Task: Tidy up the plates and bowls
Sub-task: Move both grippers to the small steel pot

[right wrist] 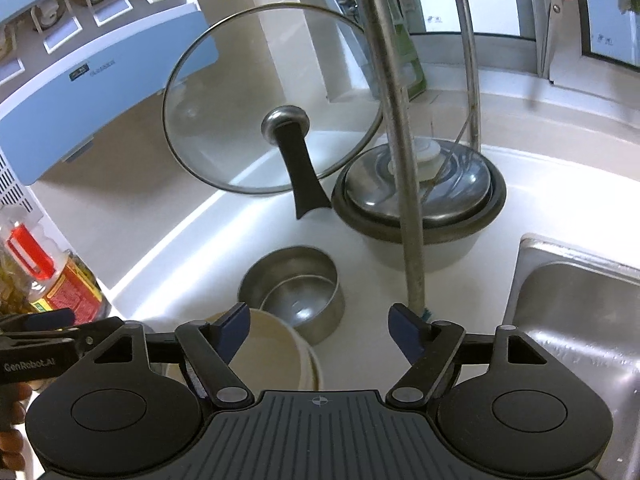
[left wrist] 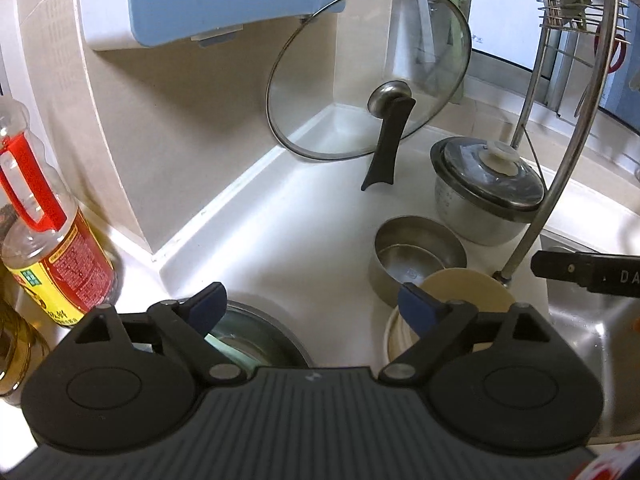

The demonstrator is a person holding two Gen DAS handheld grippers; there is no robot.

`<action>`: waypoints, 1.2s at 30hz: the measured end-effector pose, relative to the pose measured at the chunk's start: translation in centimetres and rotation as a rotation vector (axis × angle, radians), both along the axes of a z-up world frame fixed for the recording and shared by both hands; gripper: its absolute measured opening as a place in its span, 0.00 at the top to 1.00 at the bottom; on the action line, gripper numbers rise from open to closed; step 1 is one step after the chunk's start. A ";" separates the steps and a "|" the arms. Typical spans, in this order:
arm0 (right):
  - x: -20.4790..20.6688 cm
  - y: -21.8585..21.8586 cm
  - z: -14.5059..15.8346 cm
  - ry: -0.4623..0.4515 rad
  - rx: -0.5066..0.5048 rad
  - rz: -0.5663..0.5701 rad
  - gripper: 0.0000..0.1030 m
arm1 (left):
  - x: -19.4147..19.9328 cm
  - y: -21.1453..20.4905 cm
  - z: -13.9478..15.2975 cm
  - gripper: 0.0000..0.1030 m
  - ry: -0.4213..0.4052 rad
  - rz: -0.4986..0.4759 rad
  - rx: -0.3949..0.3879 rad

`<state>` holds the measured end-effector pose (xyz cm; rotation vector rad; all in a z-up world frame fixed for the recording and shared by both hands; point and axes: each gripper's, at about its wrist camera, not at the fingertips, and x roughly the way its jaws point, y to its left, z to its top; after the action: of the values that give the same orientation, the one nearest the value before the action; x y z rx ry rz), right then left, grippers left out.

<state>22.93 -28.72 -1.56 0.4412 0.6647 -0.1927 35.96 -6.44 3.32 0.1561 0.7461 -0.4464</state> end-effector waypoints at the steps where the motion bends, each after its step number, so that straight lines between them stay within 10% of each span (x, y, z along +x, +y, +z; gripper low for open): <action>1: 0.1 -0.2 -0.1 0.005 0.007 -0.005 0.25 | 0.1 0.1 0.0 0.09 0.001 -0.001 -0.001; 12: 2.2 -1.8 -1.3 0.008 0.056 -0.012 0.25 | 2.8 -1.5 -0.5 0.15 0.021 -0.060 -0.010; 18: 3.9 -1.5 -1.6 0.022 0.016 0.011 0.45 | 4.2 -3.3 -0.8 0.21 0.030 -0.090 -0.012; 26: 6.1 -1.1 -2.8 0.069 -0.048 0.071 0.68 | 5.7 -5.2 -1.7 0.43 0.079 -0.147 -0.014; 36: 8.5 -1.6 -4.0 0.136 -0.092 0.145 0.70 | 7.5 -7.0 -3.5 0.69 0.127 -0.208 0.026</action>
<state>31.38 -30.35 -5.53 0.2922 0.8150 -0.1158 43.50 -13.41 -0.16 0.2324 0.8642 -0.6490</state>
